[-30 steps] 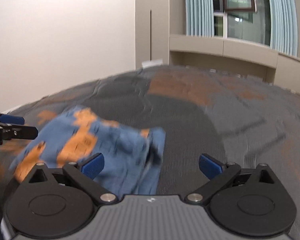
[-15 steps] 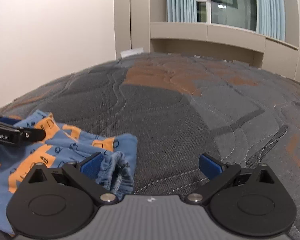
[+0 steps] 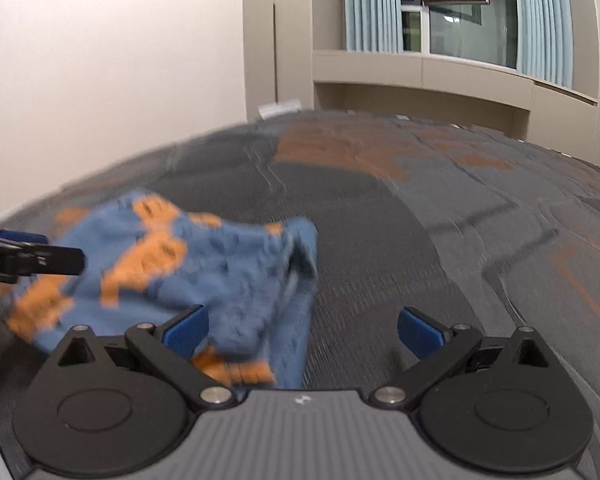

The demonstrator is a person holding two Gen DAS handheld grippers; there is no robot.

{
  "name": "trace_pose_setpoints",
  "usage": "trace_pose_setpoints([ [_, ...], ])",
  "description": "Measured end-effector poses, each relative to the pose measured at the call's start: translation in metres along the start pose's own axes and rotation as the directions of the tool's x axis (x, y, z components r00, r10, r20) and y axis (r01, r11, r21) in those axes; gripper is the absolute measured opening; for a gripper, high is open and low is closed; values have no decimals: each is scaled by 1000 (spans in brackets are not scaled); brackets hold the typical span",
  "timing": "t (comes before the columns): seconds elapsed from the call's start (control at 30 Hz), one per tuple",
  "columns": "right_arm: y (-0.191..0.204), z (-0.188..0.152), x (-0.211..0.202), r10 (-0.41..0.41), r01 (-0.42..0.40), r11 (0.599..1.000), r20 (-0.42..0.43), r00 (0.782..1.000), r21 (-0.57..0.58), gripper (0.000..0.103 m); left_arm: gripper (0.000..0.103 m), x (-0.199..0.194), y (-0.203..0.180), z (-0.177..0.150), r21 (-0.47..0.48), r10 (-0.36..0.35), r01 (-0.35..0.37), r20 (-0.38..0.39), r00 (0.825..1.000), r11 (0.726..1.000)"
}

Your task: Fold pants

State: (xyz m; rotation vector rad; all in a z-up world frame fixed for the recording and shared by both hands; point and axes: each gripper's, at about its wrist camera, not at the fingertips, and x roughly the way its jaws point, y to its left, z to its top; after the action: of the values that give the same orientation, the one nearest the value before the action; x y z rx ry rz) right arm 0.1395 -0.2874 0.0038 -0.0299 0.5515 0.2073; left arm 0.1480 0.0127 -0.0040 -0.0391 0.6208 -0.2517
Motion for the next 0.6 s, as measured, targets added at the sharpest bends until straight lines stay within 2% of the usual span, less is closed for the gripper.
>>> trace_pose_setpoints([
  [0.1,-5,-7,-5,4,-4,999,-9,1000,35,103,102,2,0,-15,-12,6,-7,-32,999,1000],
  [0.17,-6,-11,-8,8,-7,999,-16,1000,51,103,102,0,-1,-20,-8,16,-16,-7,1000,1000],
  [0.6,-4,-15,-10,-11,12,999,-20,1000,51,103,102,-5,-2,-25,-19,30,-30,8,1000,999],
])
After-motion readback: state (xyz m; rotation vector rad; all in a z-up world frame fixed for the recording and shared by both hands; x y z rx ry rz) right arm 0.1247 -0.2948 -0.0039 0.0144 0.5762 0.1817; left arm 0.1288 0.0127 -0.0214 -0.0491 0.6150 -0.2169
